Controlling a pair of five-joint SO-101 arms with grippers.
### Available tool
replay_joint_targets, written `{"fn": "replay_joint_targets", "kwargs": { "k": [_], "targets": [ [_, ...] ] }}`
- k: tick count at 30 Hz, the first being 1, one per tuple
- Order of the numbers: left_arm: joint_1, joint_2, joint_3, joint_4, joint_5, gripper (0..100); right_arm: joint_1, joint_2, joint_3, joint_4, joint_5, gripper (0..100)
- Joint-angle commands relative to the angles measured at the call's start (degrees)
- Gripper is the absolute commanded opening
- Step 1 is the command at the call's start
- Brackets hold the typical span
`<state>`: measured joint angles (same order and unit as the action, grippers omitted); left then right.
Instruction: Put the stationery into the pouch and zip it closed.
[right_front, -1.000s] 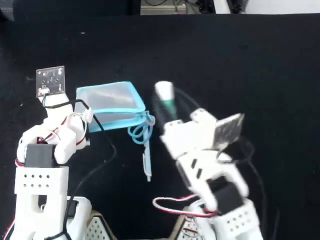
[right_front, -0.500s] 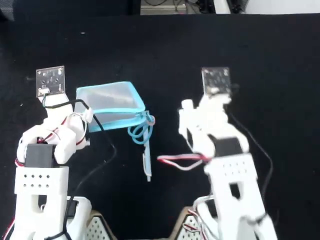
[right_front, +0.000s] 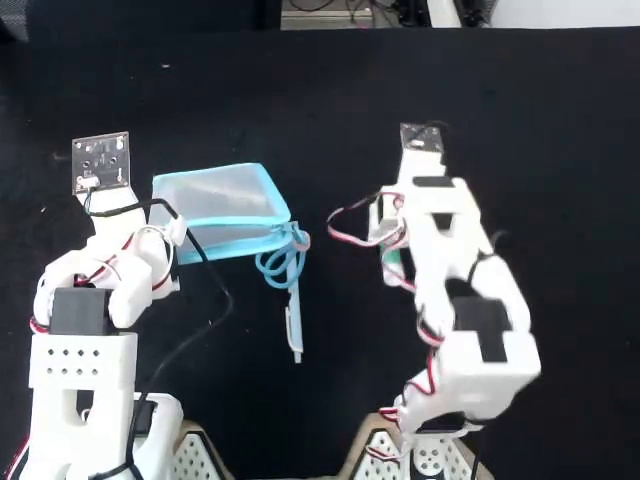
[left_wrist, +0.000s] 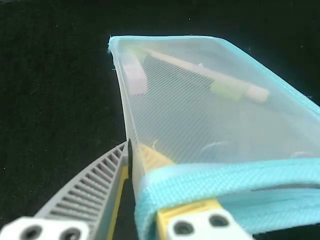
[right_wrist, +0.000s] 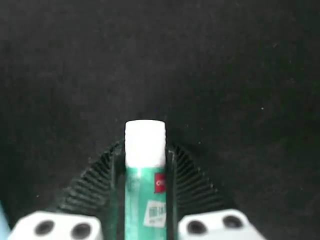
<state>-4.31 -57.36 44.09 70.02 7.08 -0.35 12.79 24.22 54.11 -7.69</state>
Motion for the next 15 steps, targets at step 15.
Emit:
{"fn": "replay_joint_targets", "kwargs": {
  "k": [15],
  "targets": [
    [-0.57, -0.35, -0.31, 0.18, 0.18, 3, -4.48, 7.25, -17.89, 21.54, 7.56, 15.8]
  ]
}}
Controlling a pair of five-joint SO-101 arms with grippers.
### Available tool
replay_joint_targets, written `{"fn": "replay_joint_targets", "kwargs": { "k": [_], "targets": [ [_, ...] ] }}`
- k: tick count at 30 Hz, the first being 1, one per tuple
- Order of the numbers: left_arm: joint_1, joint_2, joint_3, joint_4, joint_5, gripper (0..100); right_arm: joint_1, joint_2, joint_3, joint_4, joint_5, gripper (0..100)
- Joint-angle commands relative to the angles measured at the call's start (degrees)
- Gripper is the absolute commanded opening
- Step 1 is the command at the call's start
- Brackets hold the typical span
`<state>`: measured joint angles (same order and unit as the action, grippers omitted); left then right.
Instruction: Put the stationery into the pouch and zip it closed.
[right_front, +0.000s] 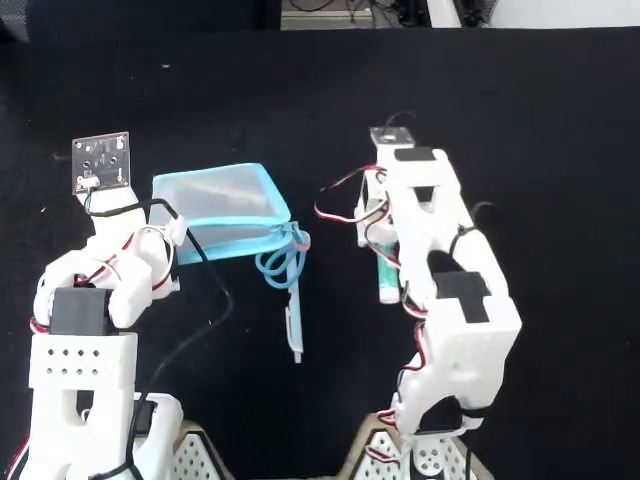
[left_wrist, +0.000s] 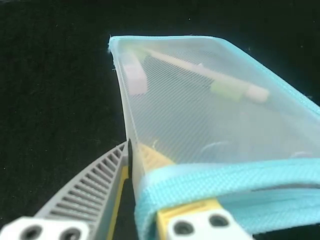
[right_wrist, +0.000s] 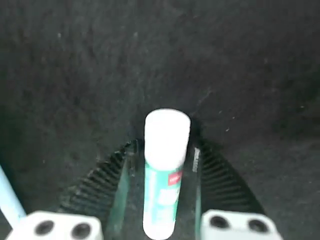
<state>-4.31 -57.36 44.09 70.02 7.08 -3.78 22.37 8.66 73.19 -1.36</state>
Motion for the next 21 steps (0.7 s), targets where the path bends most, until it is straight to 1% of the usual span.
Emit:
{"fn": "replay_joint_targets", "kwargs": {
  "k": [1, 6, 8, 11, 16, 19, 21],
  "targets": [
    [-0.57, -0.35, -0.31, 0.18, 0.18, 3, -0.97, -2.51, -3.21, 2.55, 1.14, 15.9],
    [-0.57, -0.35, -0.31, 0.18, 0.18, 3, 0.88, -2.51, -8.4, 5.89, 1.67, 16.3],
    [-0.48, -0.35, -0.31, 0.18, 0.18, 3, 0.7, -2.42, -10.59, 7.38, 3.69, 16.3],
    [-0.31, -0.35, -0.22, 0.18, 0.18, 3, -0.18, 0.31, -17.19, 13.54, 4.04, 16.4],
    [-0.57, -0.35, -0.22, 0.18, 0.18, 3, -0.79, 11.21, -35.38, 26.11, 3.87, 16.4],
    [-0.57, -0.35, -0.22, 0.18, 0.18, 3, 0.18, 19.38, -42.33, 26.81, 1.41, 16.3],
    [-0.57, -0.35, -0.31, 0.18, 0.18, 3, 0.88, 23.08, -45.32, 27.16, 2.64, 16.0]
  ]
}}
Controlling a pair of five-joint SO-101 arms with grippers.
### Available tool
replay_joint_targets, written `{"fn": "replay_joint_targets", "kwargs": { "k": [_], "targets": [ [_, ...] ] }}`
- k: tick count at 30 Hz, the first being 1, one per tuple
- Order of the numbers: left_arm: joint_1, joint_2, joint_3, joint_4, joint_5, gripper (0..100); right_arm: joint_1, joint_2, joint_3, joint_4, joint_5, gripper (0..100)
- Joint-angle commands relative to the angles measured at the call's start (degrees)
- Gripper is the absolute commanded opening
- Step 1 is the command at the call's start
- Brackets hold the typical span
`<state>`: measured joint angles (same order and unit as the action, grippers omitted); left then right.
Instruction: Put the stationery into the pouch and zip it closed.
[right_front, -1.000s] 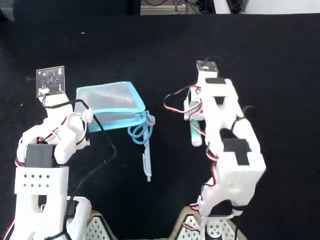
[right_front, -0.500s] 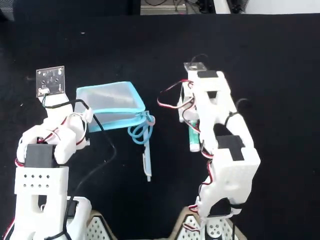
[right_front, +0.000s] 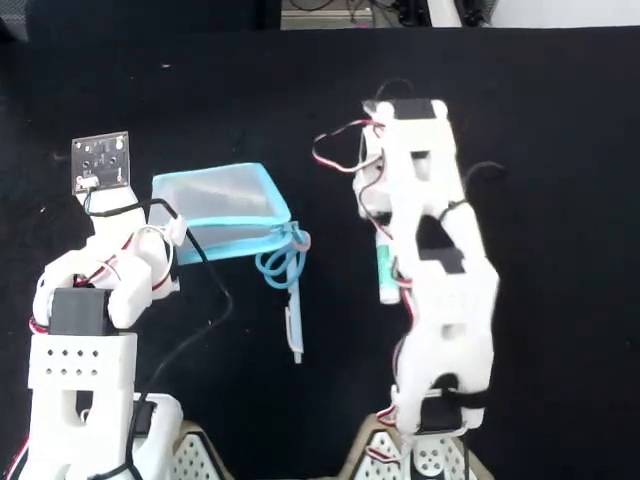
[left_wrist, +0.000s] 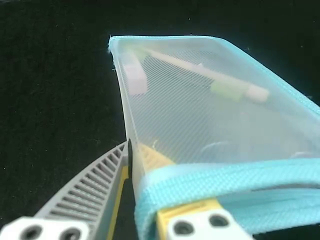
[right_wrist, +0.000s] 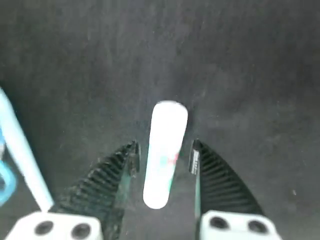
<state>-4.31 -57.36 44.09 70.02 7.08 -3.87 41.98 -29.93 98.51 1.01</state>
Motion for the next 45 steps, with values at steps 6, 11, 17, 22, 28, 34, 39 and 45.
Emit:
{"fn": "replay_joint_targets", "kwargs": {
  "k": [6, 11, 17, 22, 28, 34, 39, 45],
  "targets": [
    [-0.31, -0.35, -0.48, 0.18, 0.18, 3, 0.09, 4.62, -6.99, 2.2, 2.46, 15.9],
    [-0.48, -0.35, -0.4, 0.18, 0.18, 3, -0.7, 4.79, -4.7, 2.29, 2.46, 15.9],
    [-0.57, -0.35, -0.4, 0.18, 0.18, 3, 1.41, 4.62, -1.45, 2.37, 2.46, 15.9],
    [-0.57, -0.35, -0.31, 0.18, 0.18, 3, 1.49, 4.79, -1.36, 2.37, 3.34, 15.8],
    [-0.57, -0.35, -0.31, 0.18, 0.18, 3, 1.85, 4.53, -1.71, 2.11, 5.54, 2.4],
    [-0.4, -0.35, -0.31, 0.18, 0.18, 3, 1.49, -3.65, -1.19, 2.46, 5.27, 1.0],
    [-0.48, -0.35, -0.31, 0.18, 0.18, 3, -3.08, -19.21, 4.62, 2.46, 5.27, 1.0],
    [-0.48, -0.35, -0.22, 0.18, 0.18, 3, -13.36, -43.74, 13.05, 2.37, 5.19, 1.0]
  ]
}}
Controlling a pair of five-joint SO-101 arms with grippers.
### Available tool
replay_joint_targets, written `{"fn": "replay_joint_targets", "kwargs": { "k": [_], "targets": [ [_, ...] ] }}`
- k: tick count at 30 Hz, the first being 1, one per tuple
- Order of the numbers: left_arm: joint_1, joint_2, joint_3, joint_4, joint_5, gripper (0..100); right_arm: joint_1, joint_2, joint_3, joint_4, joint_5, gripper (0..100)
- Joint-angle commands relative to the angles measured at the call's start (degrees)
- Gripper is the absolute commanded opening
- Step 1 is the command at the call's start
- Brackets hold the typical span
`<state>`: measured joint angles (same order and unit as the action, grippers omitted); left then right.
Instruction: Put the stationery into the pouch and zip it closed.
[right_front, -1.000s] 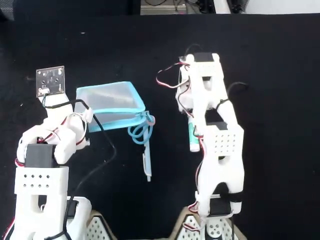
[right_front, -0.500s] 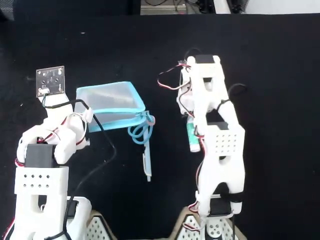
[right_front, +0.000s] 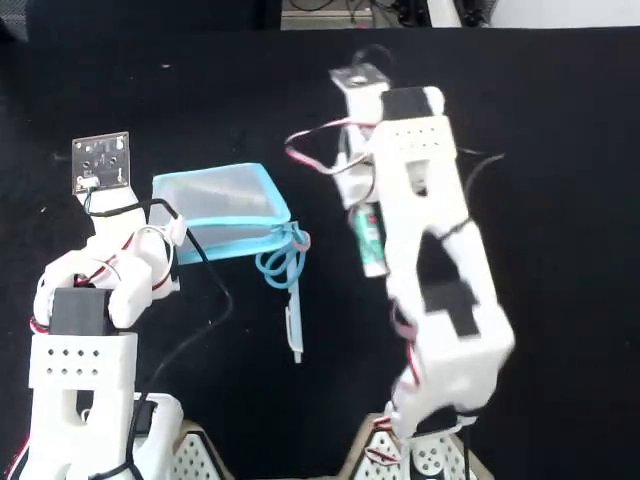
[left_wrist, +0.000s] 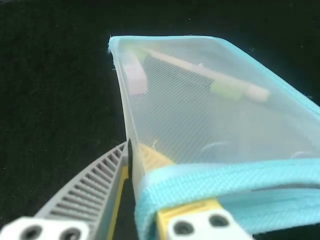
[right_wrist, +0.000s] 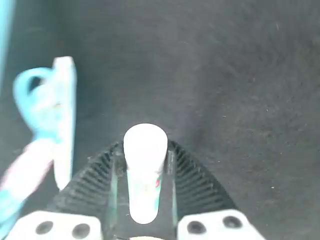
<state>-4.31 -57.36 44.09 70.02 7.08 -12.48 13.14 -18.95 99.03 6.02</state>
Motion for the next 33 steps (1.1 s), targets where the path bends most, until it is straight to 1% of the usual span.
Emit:
{"fn": "replay_joint_targets", "kwargs": {
  "k": [1, 4, 7, 11, 14, 16, 19, 24, 28, 30, 33],
  "targets": [
    [-0.48, -0.35, -0.22, 0.18, 0.18, 3, -6.07, -19.47, 3.74, 1.85, 0.18, 1.0],
    [-0.48, -0.35, -0.22, 0.18, 0.18, 3, -8.88, -31.08, 8.84, 0.7, 0.18, 1.0],
    [-0.48, -0.35, -0.22, 0.18, 0.18, 3, -11.16, -41.1, 14.81, -2.73, 0.18, 1.0],
    [-0.57, -0.35, -0.22, 0.18, 0.18, 3, -15.74, -53.14, 22.99, -9.49, 0.35, 1.0],
    [-0.57, -0.35, -0.22, 0.18, 0.18, 3, -20.84, -63.34, 30.99, -16.26, 0.7, 1.0],
    [-0.57, -0.35, -0.22, 0.18, 0.18, 3, -24.0, -70.29, 37.49, -21.89, 0.7, 1.0],
    [-0.57, -0.35, -0.22, 0.18, 0.18, 3, -26.37, -79.96, 48.4, -32.26, 0.7, 1.1],
    [-0.57, -0.35, -0.22, 0.18, 0.18, 3, -30.77, -93.76, 68.18, -53.54, 0.7, 1.1],
    [-0.57, -0.35, -0.22, 0.18, 0.18, 3, -34.29, -102.02, 82.24, -69.54, 0.7, 1.1],
    [-0.57, -0.35, -0.22, 0.18, 0.18, 3, -34.46, -104.92, 88.04, -75.52, 0.7, 1.1],
    [-0.57, -0.35, -0.22, 0.18, 0.18, 3, -34.55, -107.3, 94.46, -81.41, 0.7, 1.1]
  ]
}}
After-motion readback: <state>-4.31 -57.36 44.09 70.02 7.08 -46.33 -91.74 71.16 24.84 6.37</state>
